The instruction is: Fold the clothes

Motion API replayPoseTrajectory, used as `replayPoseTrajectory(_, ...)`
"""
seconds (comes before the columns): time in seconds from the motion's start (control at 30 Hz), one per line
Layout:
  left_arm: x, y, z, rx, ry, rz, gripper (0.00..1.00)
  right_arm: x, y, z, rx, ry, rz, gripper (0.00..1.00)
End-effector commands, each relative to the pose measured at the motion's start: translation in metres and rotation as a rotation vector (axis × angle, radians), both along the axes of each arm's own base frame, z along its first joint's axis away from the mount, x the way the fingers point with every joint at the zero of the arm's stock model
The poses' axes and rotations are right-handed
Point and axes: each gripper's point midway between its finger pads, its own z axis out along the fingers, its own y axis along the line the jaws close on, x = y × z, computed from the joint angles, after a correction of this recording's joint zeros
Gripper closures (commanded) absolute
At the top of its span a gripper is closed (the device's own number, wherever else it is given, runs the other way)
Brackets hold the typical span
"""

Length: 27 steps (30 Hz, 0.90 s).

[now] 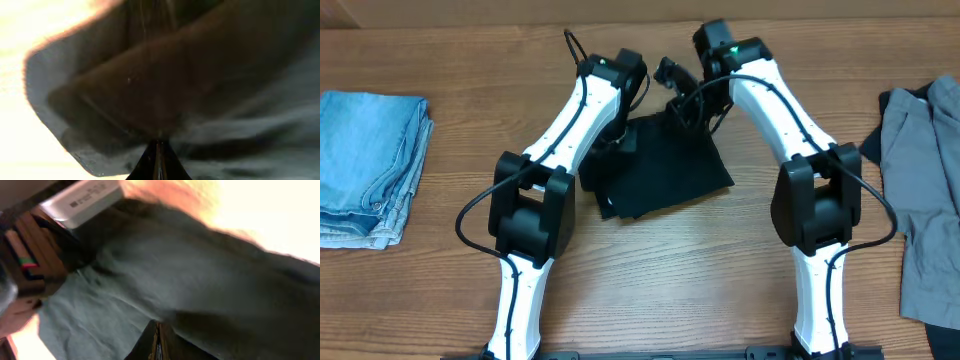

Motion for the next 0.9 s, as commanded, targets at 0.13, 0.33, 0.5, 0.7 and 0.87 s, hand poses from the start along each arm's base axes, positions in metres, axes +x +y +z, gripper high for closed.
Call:
replayPoseTrajectory(0.13,-0.022,0.025,-0.047,0.014,0.076,0.011,0.96,-0.007,-0.021,-0.060,-0.059,0.005,-0.031,0.96)
replayPoseTrajectory(0.33,0.039,0.017,0.020,-0.014,-0.143,-0.054,0.96,0.006,-0.007,-0.002,0.030,-0.015,-0.066,0.96)
replayPoseTrajectory(0.5,0.073,-0.009,0.086,-0.148,-0.302,-0.058,0.82,-0.024,-0.016,0.072,0.012,0.045,-0.066,0.96)
replayPoseTrajectory(0.7,0.072,-0.009,0.026,-0.139,-0.272,-0.057,0.86,-0.075,-0.042,0.020,-0.149,0.278,-0.063,0.96)
replayPoseTrajectory(0.87,0.068,-0.007,-0.007,-0.133,-0.265,-0.056,0.85,-0.087,-0.050,-0.048,-0.171,0.294,-0.069,0.96)
